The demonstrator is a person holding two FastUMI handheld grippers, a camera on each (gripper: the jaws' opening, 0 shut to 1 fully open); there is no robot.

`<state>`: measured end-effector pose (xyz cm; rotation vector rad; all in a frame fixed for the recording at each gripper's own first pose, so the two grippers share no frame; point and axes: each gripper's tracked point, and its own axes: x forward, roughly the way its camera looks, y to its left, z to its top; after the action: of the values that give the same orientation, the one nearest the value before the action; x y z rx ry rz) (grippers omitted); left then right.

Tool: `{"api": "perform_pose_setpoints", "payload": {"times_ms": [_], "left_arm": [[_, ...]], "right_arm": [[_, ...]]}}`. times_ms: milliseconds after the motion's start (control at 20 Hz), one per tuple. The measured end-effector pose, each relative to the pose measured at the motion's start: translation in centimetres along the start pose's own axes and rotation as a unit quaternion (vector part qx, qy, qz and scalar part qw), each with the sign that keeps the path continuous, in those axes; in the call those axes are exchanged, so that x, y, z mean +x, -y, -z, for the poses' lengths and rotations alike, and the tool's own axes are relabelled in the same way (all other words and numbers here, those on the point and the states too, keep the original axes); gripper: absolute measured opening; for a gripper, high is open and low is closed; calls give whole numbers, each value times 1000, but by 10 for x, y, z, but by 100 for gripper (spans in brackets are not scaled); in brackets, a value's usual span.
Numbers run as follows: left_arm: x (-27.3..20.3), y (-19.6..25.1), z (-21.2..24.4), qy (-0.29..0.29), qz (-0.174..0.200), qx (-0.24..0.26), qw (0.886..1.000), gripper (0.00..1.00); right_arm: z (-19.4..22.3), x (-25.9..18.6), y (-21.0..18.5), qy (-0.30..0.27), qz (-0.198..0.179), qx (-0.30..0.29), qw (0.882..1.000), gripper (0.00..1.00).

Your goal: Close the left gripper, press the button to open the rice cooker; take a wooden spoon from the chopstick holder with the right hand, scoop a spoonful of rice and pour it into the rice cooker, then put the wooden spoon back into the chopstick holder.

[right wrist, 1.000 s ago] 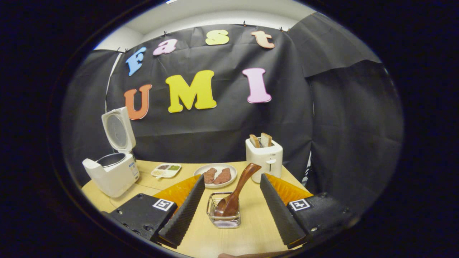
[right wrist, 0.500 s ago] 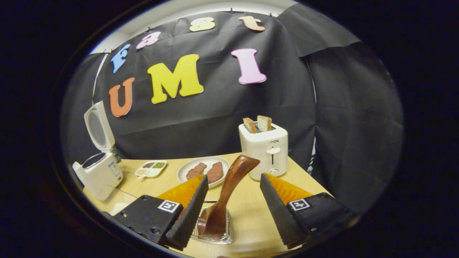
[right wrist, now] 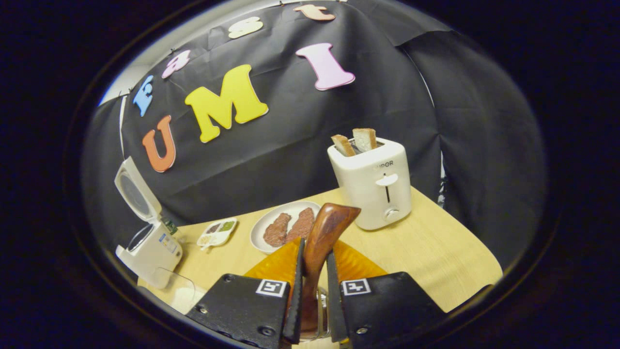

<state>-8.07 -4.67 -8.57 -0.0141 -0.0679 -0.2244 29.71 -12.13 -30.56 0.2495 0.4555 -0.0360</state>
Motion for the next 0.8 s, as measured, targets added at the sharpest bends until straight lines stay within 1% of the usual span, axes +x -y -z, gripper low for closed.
{"api": "perform_pose_setpoints", "payload": {"times_ms": [50, 150, 300, 400, 500, 600, 800], "left_arm": [[0, 1, 3, -5, -3, 1, 1000, 93], [-1, 2, 5, -14, -13, 8, 1000, 93], [-9, 21, 5, -20, 5, 28, 999, 94], [-14, 26, -3, -12, 8, 40, 999, 93], [-19, 32, -16, 1, 10, 45, 999, 95], [-20, 29, -21, 6, -2, 40, 999, 95], [-20, 31, -8, -15, 7, 14, 1000, 95]], "right_arm": [[-3, -6, -9, 6, -10, -10, 1000, 25], [-13, -18, -8, 17, 4, -30, 999, 24], [-31, -43, -23, 36, 3, -48, 998, 23], [-42, -56, -30, 50, 6, -62, 997, 24], [-52, -70, -37, 61, 13, -74, 995, 24], [-60, -82, -44, 69, 21, -88, 994, 23], [-73, -103, -65, 85, 26, -105, 990, 23]]}}
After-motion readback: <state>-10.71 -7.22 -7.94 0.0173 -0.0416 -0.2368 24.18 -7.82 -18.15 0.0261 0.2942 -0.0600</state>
